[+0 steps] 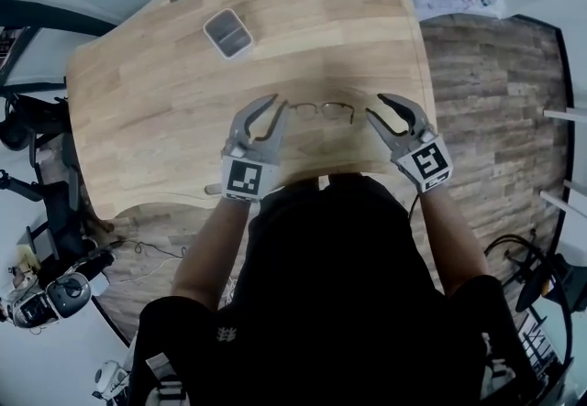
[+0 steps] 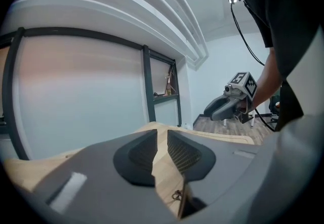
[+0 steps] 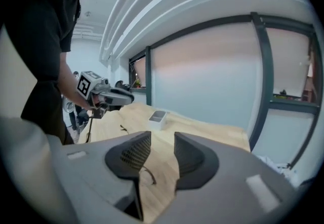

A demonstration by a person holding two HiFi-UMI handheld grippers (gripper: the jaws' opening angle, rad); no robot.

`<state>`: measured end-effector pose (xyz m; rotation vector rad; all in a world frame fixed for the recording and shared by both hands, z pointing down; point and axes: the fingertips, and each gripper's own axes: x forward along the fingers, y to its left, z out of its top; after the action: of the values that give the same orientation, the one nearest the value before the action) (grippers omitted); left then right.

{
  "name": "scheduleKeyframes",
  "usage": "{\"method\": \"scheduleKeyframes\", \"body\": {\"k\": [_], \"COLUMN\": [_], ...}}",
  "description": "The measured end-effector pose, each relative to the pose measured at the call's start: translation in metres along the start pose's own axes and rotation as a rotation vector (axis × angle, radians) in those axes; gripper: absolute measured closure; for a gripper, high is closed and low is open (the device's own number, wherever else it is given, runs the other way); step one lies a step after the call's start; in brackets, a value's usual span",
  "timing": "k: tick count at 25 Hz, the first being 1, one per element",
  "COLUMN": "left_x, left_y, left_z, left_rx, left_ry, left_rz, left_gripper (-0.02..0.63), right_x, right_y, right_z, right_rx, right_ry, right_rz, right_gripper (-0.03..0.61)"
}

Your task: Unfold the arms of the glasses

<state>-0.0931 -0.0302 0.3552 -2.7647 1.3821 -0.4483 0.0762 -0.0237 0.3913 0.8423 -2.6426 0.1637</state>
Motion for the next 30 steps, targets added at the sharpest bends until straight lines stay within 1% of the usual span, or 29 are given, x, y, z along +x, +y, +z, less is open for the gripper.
{"method": "scheduleKeyframes", "body": {"k": [3,5,6,10,13,14,16,18,20,23,25,30], "left_x": [-0.002,-0.006,-0.008,-0.016,-0.022,-0.025,-0.029,-0.032,-0.033,-0.037,-0.039,-0.041], "left_y": [0.012,0.02,0.024,0.04,0.049,0.052,0.057,0.06,0.06,0.059,0.062,0.064], "left_z": [0.006,0.009,0.011,0.02,0.029,0.03,0.032,0.033,0.034,0.033,0.032,0.03], "left_rx": [-0.063,-0.066,-0.063,-0.095,-0.081,-0.077,-0.084,-0.098,-0.1,-0.099,-0.102,-0.106], "left_ry": [-0.009,-0.008,-0.005,0.003,-0.003,-0.005,-0.009,-0.013,-0.019,-0.025,-0.026,-0.031], "left_rz": [0.056,0.089,0.104,0.166,0.184,0.19,0.209,0.226,0.232,0.235,0.24,0.246], "left_gripper": [0.552,0.558,0.565,0.586,0.597,0.6,0.604,0.609,0.611,0.611,0.611,0.611], "right_x": [0.001,0.002,0.002,0.002,0.002,0.003,0.004,0.005,0.004,0.0,-0.002,-0.006], "right_y": [-0.022,-0.036,-0.041,-0.053,-0.058,-0.057,-0.054,-0.052,-0.054,-0.059,-0.062,-0.067], "right_z": [0.021,0.03,0.034,0.051,0.058,0.059,0.059,0.061,0.061,0.058,0.058,0.059], "right_rx": [0.124,0.197,0.211,0.186,0.178,0.173,0.156,0.169,0.196,0.185,0.184,0.183], "right_ry": [-0.079,-0.123,-0.138,-0.169,-0.188,-0.187,-0.18,-0.192,-0.2,-0.168,-0.164,-0.162], "right_rz": [-0.088,-0.127,-0.143,-0.191,-0.22,-0.225,-0.217,-0.205,-0.214,-0.262,-0.283,-0.3], "right_gripper": [0.45,0.453,0.454,0.47,0.514,0.531,0.538,0.577,0.578,0.578,0.578,0.578]}}
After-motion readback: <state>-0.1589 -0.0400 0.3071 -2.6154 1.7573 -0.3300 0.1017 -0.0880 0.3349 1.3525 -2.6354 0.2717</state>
